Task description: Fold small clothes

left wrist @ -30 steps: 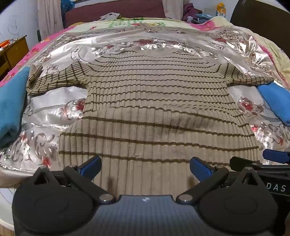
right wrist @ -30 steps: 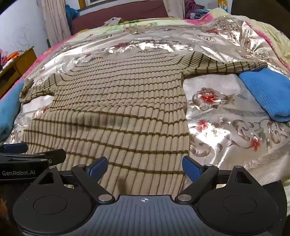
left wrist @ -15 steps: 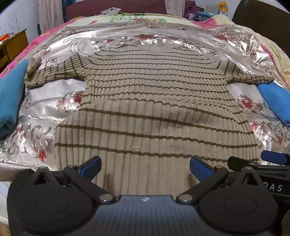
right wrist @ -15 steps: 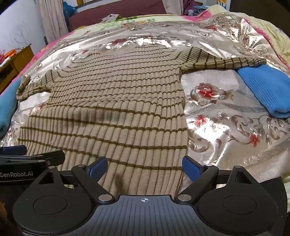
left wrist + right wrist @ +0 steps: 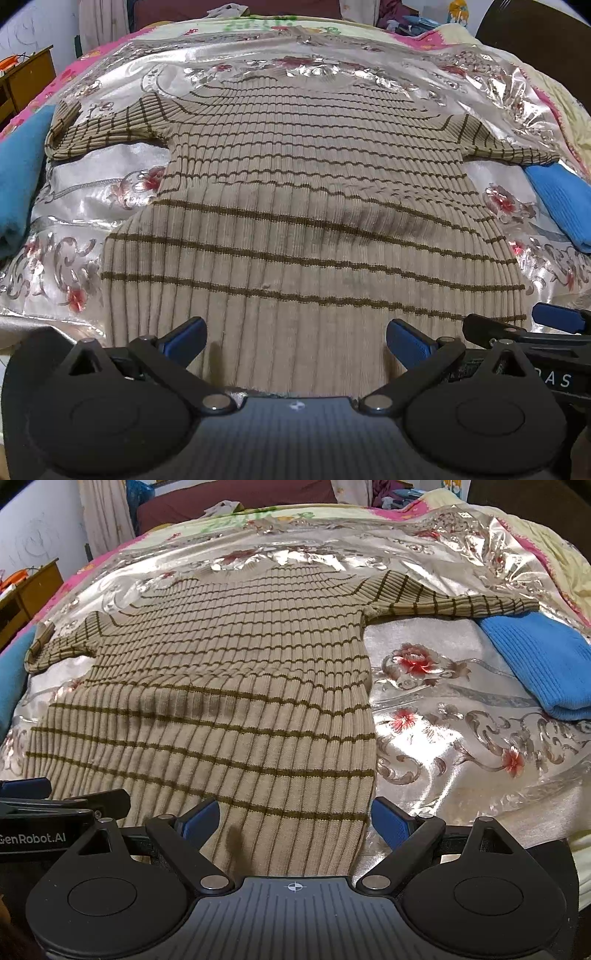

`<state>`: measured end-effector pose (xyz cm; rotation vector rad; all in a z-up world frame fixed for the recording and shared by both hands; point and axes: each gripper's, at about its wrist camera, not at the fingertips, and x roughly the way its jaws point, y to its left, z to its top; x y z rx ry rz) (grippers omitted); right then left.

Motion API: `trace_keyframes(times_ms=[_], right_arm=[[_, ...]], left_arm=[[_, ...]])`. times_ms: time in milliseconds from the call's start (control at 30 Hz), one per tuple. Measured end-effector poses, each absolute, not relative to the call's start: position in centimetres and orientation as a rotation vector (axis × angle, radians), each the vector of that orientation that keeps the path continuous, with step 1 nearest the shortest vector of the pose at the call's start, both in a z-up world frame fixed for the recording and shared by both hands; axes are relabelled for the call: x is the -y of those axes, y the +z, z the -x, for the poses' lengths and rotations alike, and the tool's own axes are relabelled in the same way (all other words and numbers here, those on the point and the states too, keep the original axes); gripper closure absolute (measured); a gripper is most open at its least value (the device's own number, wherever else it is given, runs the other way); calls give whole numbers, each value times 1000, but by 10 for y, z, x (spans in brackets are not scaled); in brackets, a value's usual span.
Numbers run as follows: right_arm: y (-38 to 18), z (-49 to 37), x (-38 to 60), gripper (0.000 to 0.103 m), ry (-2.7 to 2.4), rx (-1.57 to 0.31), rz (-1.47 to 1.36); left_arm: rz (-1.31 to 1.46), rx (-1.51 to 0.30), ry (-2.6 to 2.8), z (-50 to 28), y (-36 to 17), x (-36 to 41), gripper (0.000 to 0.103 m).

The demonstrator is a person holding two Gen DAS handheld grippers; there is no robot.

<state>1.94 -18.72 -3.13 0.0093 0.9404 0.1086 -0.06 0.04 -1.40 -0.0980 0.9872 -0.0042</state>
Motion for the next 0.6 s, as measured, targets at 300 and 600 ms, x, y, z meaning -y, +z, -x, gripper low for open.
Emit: trace_keyframes(times_ms=[300, 600], right_arm=[[-31, -20, 186, 12, 102, -945, 1], [-33, -20, 186, 12, 99, -951, 7]], left_arm=[[84, -986, -5, 1, -15, 1, 0], [77, -991, -4, 1, -16, 1, 0]])
